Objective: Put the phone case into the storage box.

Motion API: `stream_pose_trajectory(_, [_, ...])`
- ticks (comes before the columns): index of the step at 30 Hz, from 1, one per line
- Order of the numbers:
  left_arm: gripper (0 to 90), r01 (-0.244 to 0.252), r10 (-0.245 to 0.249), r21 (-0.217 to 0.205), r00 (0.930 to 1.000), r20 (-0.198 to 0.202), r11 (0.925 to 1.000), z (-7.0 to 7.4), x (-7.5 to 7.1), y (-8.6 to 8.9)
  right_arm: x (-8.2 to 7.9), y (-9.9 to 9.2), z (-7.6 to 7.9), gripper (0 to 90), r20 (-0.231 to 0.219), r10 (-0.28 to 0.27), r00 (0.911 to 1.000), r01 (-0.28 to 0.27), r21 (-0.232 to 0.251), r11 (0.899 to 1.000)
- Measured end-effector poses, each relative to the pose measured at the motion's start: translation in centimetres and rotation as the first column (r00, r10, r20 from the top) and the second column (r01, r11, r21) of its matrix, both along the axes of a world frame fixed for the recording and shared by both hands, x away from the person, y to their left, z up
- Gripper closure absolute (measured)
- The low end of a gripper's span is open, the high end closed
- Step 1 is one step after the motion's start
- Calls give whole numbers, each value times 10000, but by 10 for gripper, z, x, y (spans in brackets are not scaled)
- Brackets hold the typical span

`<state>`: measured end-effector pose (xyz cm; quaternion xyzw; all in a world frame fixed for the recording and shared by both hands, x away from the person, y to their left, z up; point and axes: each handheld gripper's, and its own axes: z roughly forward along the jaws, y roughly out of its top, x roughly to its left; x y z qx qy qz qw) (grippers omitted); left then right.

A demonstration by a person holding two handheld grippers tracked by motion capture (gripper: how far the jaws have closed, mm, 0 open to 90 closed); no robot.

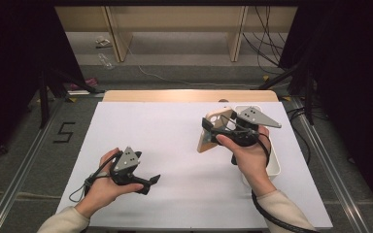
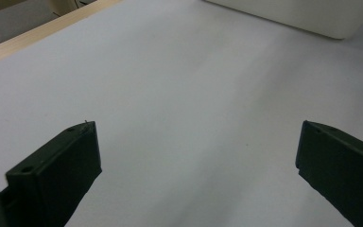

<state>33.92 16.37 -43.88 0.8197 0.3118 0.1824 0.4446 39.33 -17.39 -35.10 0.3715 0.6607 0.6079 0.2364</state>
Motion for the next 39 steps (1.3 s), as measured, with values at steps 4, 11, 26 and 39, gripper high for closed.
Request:
stream_pose_trajectory(4, [3,13,-13,21,10000,-8,10000,0,-1,1,0,-3,2,131,37,-109,9999,109,23,9999])
stream_pose_trajectory(11, [4,-62,62,-2,10000,-27,10000,-1,-1,4,1,-10,7,131,103,-337,9994,336,93,9994])
stream_pose_trajectory(26, [7,-173,173,15,9998,-57,9998,-1,-2,8,2,-20,11,131,145,-667,9977,666,84,9977])
stream_pose_trajectory(39, [7,-238,238,-15,9997,-63,9997,-1,-2,10,4,-30,16,131,248,-945,9952,941,155,9954])
